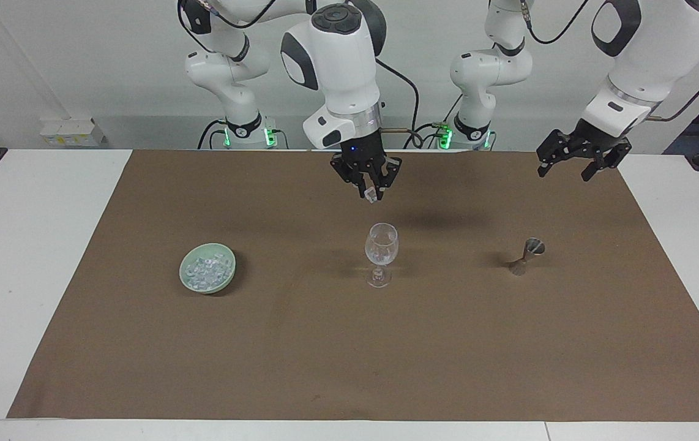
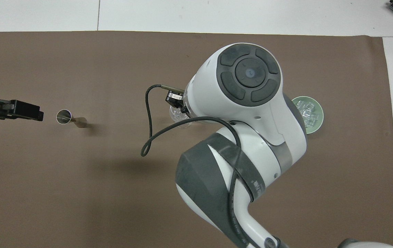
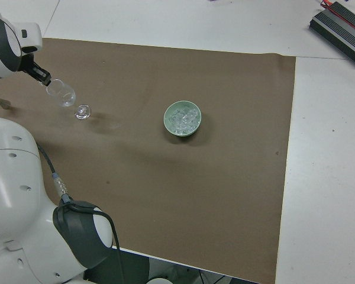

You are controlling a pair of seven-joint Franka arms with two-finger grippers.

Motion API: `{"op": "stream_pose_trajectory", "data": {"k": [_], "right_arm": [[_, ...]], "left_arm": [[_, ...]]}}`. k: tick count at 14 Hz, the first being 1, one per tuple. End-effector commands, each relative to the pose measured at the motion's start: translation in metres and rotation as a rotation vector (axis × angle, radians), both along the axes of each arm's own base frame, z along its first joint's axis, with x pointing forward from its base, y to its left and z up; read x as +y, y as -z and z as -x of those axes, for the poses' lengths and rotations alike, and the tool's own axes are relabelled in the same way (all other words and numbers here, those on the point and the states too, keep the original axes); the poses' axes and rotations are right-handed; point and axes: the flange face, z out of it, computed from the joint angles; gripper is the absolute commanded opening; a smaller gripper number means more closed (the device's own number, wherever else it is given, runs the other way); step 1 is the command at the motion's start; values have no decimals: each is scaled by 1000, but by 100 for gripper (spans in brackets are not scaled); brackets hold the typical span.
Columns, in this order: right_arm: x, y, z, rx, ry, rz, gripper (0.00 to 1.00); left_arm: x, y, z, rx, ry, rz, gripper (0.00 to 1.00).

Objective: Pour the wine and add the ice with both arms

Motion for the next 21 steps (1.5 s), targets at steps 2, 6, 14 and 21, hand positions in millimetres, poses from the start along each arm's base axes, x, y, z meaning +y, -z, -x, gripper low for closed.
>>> {"op": "stream_pose_trajectory", "data": {"k": [2, 6, 14, 21], "right_arm": [[21, 28, -12, -62, -19, 26, 0], [24, 43, -22, -85, -27, 30, 0], [31, 64, -29, -137, -71, 26, 0], [33, 86, -31, -142, -106, 65, 19]], "left_arm": [[-1, 0, -1, -30, 17, -22, 100], [-7, 1, 8, 24, 21, -56, 100], [11, 0, 11, 33, -7, -103, 100], [43, -12, 5, -12, -48, -47, 100]]}}
